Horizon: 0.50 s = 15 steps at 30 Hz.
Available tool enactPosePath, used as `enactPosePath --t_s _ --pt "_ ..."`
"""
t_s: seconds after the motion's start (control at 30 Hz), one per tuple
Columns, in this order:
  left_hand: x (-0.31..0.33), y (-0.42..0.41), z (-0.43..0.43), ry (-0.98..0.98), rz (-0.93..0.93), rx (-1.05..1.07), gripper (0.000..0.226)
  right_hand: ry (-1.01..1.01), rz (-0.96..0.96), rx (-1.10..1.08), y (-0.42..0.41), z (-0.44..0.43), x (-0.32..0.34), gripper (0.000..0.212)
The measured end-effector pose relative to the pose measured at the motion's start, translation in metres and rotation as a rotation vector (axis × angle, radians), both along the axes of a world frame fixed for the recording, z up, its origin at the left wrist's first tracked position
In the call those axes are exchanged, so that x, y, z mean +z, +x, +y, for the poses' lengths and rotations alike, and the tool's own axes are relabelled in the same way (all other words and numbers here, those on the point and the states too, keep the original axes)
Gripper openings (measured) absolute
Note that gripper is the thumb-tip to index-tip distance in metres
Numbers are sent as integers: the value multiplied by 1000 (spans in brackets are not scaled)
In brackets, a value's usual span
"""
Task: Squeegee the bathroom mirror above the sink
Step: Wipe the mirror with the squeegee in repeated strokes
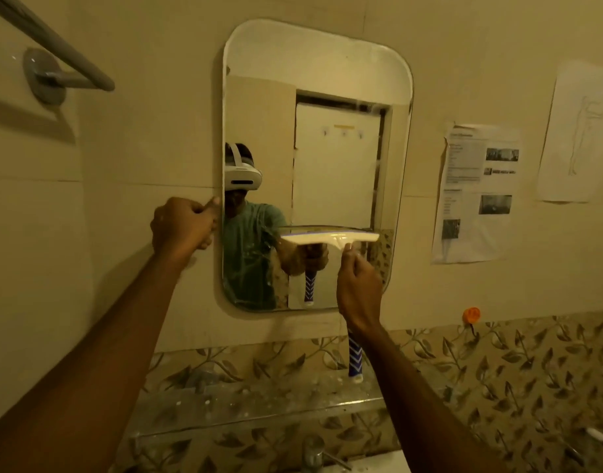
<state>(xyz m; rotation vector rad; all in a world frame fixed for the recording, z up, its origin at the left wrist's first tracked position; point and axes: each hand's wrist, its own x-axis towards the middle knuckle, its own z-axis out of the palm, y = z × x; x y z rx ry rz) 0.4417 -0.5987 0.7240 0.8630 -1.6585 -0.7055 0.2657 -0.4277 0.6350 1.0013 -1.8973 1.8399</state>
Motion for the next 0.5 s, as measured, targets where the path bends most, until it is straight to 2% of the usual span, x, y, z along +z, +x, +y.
enactPosePath --t_s 0.1,0.33,0.5 --pt "37 2 3 -123 20 26 40 -21 65 17 3 -5 37 44" --pt "115 -14 -7 -123 198 -181 27 -136 168 91 7 -27 126 35" --pt "134 -26 -9 -130 258 -195 15 -154 254 99 1 -38 188 33"
